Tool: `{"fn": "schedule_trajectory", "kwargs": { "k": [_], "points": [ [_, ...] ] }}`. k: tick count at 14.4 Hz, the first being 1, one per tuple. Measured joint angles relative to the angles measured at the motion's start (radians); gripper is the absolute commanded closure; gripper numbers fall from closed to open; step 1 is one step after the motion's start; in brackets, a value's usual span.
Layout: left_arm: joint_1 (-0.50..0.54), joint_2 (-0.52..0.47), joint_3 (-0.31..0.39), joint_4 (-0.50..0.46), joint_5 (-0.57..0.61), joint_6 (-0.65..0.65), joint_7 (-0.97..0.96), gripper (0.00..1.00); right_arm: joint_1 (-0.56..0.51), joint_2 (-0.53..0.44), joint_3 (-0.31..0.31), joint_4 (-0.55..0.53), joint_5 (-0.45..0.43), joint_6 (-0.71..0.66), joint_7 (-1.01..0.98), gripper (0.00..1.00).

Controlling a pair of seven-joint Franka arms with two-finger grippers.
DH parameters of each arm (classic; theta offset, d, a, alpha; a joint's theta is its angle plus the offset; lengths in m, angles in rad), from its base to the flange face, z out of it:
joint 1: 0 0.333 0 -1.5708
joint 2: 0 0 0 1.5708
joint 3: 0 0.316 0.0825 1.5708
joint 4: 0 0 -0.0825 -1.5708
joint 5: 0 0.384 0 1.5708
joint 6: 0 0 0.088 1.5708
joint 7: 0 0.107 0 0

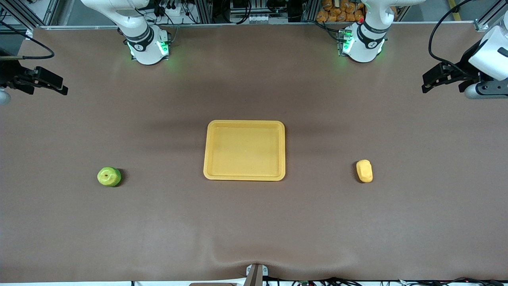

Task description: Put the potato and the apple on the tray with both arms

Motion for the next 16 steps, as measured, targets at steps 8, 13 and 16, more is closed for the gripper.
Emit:
{"fn": "schedule_trajectory", "kwargs": {
  "k": [8, 13, 16],
  "points": [
    [0.019, 0.022, 0.005, 0.038, 0.0, -0.003, -0.005, 0.0, 0.0, 0.0, 0.0, -0.003, 0.0, 0.002, 0.0, 0.0],
    [0.02, 0.053, 0.004, 0.034, 0.0, 0.023, -0.027, 0.0, 0.0, 0.0, 0.0, -0.005, 0.0, 0.004, 0.0, 0.0],
    [0.025, 0.086, 0.005, 0.018, 0.0, 0.092, -0.027, 0.0, 0.0, 0.001, -0.001, -0.009, -0.001, 0.006, 0.0, 0.0]
  ]
}}
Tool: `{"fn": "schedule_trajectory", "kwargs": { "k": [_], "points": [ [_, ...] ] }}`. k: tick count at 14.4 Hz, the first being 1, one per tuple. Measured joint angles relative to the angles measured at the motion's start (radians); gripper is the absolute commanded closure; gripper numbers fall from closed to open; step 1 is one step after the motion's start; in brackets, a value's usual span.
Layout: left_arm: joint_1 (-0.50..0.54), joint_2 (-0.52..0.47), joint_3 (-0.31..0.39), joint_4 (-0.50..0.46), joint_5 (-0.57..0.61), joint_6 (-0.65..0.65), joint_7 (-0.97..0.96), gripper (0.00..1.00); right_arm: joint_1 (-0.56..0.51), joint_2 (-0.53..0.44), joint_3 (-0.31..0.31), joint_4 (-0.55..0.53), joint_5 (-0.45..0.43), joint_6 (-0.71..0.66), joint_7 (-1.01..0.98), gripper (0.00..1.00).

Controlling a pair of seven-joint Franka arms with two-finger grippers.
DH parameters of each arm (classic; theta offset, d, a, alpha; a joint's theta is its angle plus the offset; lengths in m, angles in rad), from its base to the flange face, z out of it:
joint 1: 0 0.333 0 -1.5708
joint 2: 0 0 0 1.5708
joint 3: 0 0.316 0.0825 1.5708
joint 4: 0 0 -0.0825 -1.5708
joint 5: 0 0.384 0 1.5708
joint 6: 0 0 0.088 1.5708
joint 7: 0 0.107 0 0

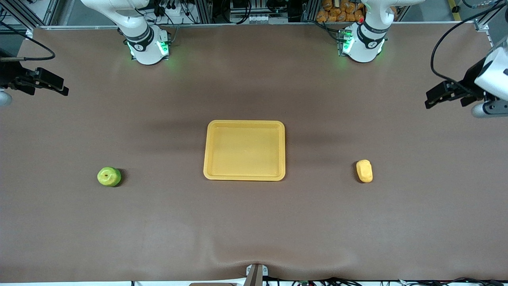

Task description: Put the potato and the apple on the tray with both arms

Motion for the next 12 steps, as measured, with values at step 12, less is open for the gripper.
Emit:
{"fn": "schedule_trajectory", "kwargs": {
  "k": [12],
  "points": [
    [0.009, 0.222, -0.005, -0.07, 0.0, 0.227, -0.001, 0.0, -0.018, 0.036, -0.008, -0.253, -0.003, 0.322, -0.12, 0.0]
  ]
}}
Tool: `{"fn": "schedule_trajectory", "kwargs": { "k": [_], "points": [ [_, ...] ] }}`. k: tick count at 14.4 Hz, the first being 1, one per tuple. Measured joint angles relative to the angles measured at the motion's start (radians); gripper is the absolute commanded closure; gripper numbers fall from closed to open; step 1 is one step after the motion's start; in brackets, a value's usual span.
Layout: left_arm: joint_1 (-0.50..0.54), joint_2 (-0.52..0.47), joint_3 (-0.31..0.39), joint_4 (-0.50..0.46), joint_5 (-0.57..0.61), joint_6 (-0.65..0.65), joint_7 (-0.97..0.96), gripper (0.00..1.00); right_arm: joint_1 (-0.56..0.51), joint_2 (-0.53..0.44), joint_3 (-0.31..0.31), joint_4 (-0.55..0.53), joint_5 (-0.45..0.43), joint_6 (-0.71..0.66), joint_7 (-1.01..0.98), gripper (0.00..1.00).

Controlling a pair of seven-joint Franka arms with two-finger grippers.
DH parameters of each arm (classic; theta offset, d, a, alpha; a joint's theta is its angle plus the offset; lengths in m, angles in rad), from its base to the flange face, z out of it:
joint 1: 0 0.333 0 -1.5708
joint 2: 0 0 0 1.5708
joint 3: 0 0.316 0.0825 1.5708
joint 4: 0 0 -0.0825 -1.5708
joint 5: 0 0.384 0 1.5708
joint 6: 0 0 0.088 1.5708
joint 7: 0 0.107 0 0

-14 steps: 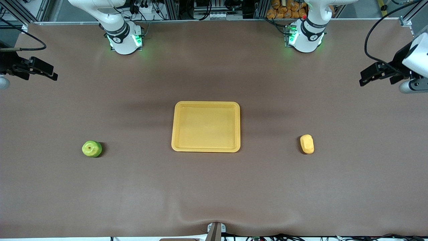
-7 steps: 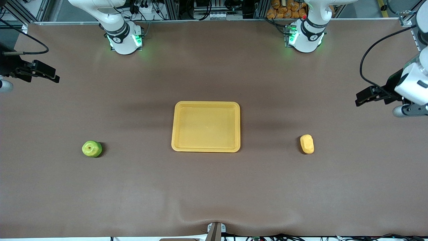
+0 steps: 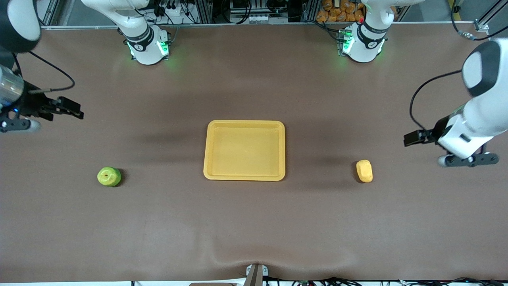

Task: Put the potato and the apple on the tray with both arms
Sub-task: 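Reach the right gripper to the apple while the left gripper reaches the potato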

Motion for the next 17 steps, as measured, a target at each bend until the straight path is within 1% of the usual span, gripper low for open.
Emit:
{"fn": "schedule_trajectory", "kwargs": {
  "k": [2, 4, 8, 12, 15, 17],
  "points": [
    [0.0, 0.036, 0.0, -0.04, 0.0, 0.08, 0.0, 0.0, 0.0, 0.032, 0.0, -0.03, 0.0, 0.057, -0.001, 0.0],
    [-0.002, 0.066, -0.001, -0.082, 0.0, 0.157, 0.0, 0.0, -0.002, 0.073, 0.0, -0.034, -0.001, 0.104, -0.001, 0.0],
    [-0.006, 0.137, -0.009, -0.112, 0.0, 0.24, -0.021, 0.0, -0.031, 0.15, -0.002, -0.052, -0.002, 0.212, -0.005, 0.0],
    [-0.025, 0.194, -0.011, -0.125, 0.0, 0.309, -0.037, 0.0, -0.035, 0.209, -0.002, -0.112, -0.004, 0.358, -0.021, 0.0],
    [-0.036, 0.223, -0.012, -0.183, 0.0, 0.43, -0.05, 0.0, -0.037, 0.29, -0.002, -0.124, -0.006, 0.48, -0.038, 0.0],
    [-0.036, 0.245, -0.011, -0.205, 0.0, 0.468, -0.052, 0.0, -0.037, 0.347, -0.002, -0.124, -0.02, 0.57, -0.044, 0.0]
  ]
}}
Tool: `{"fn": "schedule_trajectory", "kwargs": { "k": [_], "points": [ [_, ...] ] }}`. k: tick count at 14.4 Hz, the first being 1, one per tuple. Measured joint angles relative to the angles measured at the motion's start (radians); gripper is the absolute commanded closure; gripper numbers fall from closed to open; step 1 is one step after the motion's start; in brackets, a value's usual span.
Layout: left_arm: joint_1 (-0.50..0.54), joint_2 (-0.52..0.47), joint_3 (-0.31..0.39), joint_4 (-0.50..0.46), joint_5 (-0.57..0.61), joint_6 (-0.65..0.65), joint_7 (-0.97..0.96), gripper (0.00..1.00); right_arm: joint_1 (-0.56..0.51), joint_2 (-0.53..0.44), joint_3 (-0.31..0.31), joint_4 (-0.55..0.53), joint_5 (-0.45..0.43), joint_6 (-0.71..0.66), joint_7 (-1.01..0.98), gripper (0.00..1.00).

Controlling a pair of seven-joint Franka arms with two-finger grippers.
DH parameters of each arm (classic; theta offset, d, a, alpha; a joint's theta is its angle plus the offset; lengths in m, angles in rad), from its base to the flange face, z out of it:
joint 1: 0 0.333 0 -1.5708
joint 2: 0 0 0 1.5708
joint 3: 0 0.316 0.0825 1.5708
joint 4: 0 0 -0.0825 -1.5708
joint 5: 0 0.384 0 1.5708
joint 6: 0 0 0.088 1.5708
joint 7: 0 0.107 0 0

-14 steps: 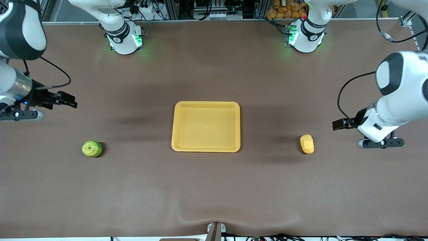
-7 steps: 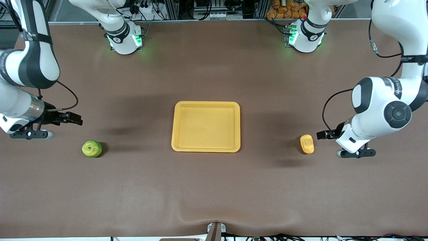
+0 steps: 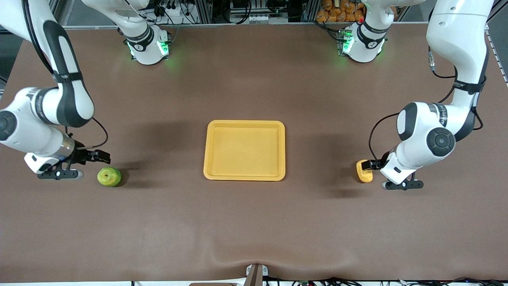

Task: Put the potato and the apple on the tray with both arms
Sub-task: 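Reach the right gripper to the apple while the left gripper reaches the potato, then close the right gripper on the apple while the left gripper grips the potato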

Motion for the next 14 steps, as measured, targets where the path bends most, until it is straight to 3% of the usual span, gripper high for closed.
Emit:
{"fn": "schedule_trajectory", "kwargs": {
  "k": [3, 5, 12, 14],
  "points": [
    [-0.004, 0.032, 0.0, -0.004, 0.0, 0.03, 0.0, 0.01, -0.008, 0.068, 0.0, 0.001, -0.052, 0.13, -0.028, 0.0],
    [-0.013, 0.047, -0.001, -0.005, 0.0, 0.041, 0.0, 0.06, -0.013, 0.098, 0.0, 0.004, -0.057, 0.171, -0.056, 0.0],
    [-0.021, 0.067, -0.001, -0.005, 0.0, 0.053, -0.001, 0.17, -0.014, 0.152, 0.001, 0.021, -0.06, 0.18, -0.068, 0.0],
    [-0.021, 0.071, 0.0, -0.005, 0.0, 0.053, -0.001, 0.25, -0.014, 0.167, 0.001, 0.021, -0.06, 0.194, -0.068, 0.0]
  ]
}}
